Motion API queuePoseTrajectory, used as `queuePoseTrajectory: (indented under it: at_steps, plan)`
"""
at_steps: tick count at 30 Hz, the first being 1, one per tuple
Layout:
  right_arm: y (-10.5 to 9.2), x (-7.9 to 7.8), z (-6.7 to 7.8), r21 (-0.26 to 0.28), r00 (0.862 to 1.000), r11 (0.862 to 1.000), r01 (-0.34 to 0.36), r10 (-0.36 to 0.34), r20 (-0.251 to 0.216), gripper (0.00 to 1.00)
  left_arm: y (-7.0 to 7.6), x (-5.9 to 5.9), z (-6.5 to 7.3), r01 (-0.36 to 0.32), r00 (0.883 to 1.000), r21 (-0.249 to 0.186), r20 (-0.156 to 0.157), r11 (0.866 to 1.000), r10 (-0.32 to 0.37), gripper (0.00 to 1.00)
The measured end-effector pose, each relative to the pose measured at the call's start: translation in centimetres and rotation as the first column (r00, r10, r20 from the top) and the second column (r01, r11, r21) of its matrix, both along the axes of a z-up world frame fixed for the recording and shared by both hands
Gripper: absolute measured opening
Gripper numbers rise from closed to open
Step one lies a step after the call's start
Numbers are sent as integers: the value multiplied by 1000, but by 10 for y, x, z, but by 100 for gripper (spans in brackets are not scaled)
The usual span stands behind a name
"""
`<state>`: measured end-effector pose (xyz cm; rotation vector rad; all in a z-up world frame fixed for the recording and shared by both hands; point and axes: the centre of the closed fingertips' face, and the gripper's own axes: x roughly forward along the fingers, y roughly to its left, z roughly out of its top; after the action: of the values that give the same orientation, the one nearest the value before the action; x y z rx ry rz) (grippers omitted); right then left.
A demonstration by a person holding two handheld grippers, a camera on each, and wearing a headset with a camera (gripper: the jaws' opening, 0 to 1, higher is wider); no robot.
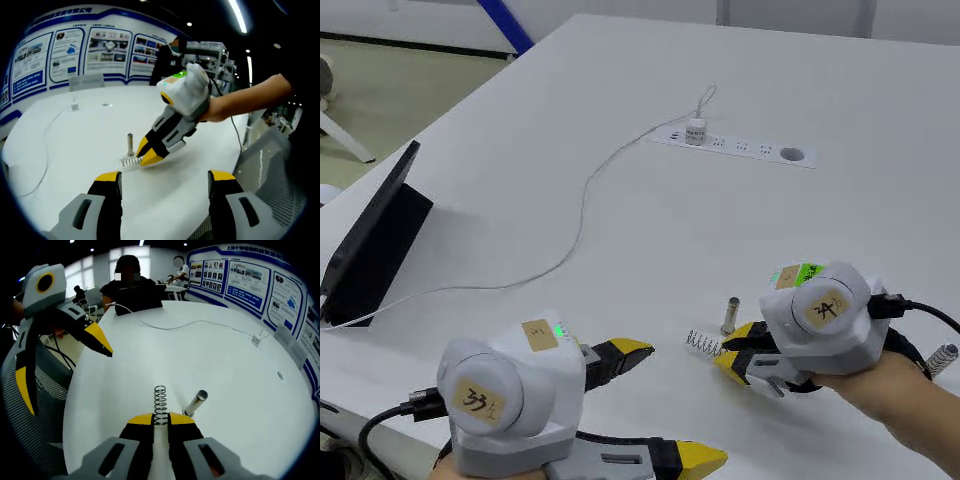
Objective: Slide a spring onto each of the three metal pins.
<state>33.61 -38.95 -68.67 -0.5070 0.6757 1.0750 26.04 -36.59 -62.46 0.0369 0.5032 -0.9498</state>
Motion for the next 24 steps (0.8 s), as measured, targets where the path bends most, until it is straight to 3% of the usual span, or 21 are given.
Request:
queuePoseTrajectory:
  at_steps: [4,10,14,16,20,22,24]
  plan:
    - [-4,-6,14,25,1000,1000,-9,9,16,11,0,0,-1,3,1000,8,-2,1000,-3,71]
    - [-15,-18,26,18,998,999,-40,39,49,11,1,3,2,-14,1000,-16,-8,1000,14,71]
    - [-22,-25,40,27,992,997,-76,73,106,11,1,6,4,-22,1000,-17,3,1000,22,71]
    - [-26,-28,48,32,987,995,-95,90,133,11,-2,5,4,-3,1000,-8,3,1000,3,70]
    - [-35,-36,59,46,986,993,-104,97,137,11,-12,3,6,34,999,-3,11,999,-34,69]
    - [-38,-43,66,50,982,991,-126,117,145,11,-22,1,13,74,997,-19,22,997,-74,67]
    - [-41,-50,72,50,978,988,-147,138,155,11,-30,1,16,123,991,0,43,992,-123,62]
